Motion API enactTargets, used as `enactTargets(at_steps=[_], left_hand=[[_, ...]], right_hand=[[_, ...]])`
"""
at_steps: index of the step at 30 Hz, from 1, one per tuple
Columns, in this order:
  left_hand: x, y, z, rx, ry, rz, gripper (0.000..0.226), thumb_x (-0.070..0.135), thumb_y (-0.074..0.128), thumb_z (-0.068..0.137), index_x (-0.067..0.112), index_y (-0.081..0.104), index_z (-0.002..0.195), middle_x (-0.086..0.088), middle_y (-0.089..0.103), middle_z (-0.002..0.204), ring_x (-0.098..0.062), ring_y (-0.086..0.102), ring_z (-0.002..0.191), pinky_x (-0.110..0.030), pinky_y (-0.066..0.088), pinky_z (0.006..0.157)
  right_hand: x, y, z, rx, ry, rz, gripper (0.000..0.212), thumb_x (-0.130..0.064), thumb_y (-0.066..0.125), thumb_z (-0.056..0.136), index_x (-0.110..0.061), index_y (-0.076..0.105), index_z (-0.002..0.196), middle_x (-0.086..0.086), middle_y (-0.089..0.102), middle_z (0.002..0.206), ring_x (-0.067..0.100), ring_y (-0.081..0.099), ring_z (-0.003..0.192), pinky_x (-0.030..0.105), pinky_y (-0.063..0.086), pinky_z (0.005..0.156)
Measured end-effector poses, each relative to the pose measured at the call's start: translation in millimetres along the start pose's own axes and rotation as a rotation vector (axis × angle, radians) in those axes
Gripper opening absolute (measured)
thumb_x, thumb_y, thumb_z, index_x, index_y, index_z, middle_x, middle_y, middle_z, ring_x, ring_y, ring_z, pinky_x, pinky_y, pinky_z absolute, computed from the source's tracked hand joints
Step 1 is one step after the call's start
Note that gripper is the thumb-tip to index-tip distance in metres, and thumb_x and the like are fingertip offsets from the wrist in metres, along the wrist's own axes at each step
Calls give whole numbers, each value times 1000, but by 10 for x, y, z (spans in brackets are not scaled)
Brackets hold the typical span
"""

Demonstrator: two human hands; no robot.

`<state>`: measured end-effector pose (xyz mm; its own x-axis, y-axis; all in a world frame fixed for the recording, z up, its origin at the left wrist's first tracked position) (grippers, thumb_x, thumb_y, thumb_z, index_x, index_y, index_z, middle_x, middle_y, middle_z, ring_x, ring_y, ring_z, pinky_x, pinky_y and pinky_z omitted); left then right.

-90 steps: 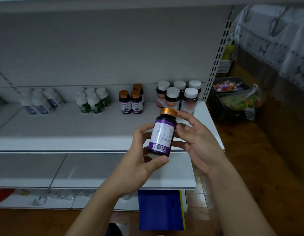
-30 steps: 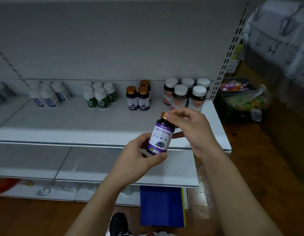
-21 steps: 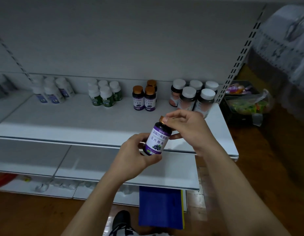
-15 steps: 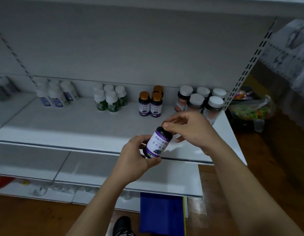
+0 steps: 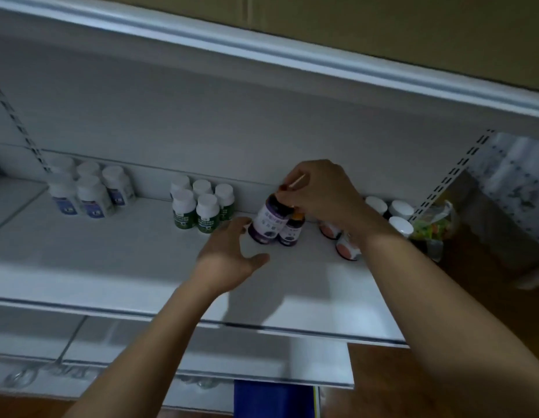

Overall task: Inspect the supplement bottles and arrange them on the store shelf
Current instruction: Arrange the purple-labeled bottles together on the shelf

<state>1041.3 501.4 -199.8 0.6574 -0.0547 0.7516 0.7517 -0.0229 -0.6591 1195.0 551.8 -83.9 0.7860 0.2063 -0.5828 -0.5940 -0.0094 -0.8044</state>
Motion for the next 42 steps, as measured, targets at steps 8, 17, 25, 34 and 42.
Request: enactTargets(at_steps=[8, 17, 25, 34, 42], left_hand=[[-233, -195, 307, -53, 25, 142, 73, 49, 66, 86, 23, 36, 147, 1, 42, 147, -19, 41, 134, -33, 37, 106], [-281, -226, 427, -73, 134, 354, 70, 54, 57, 89, 19, 37, 145, -3, 47, 140, -25, 41, 130, -42, 38, 105], [-328, -327, 464, -63, 184, 339, 69, 52, 59, 87, 18, 34, 142, -6, 55, 129, -28, 48, 121, -42, 42, 97], [-270, -225, 449, -96, 246, 318, 71, 51, 59, 88, 21, 31, 145, -2, 51, 139, -24, 44, 129, -42, 38, 103], [-13, 19, 405, -123, 312, 438, 62, 56, 51, 91, 22, 36, 141, 1, 49, 138, -20, 41, 131, -35, 30, 104]], right_hand=[[-118, 146, 843, 165, -14, -154, 21, -11, 67, 81, 9, 66, 80, 20, 70, 83, 31, 67, 77, 39, 56, 66], [190, 828, 1066, -51, 90, -454, 9, -9, 58, 87, -3, 60, 80, 11, 60, 84, 28, 61, 85, 34, 47, 65], [365, 895, 1010, 19, 273, -628, 37, -8, 55, 89, -14, 30, 62, 9, 58, 83, 32, 64, 95, 34, 43, 75], [432, 812, 906, 65, 309, -665, 29, -32, 50, 93, -9, 64, 106, 10, 64, 108, 30, 56, 104, 40, 37, 96], [538, 150, 47, 380, 213, -322, 22, -33, 61, 90, -17, 70, 103, 10, 69, 103, 30, 62, 100, 41, 48, 89]])
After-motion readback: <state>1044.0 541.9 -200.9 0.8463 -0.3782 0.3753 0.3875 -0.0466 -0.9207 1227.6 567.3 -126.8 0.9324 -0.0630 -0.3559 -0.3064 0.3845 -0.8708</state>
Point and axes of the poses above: each hand's wrist, its own z-axis towards the middle knuckle, its own y-axis out of the palm, x = y × z, the point moved 9 cm from there along z, towards the middle knuckle
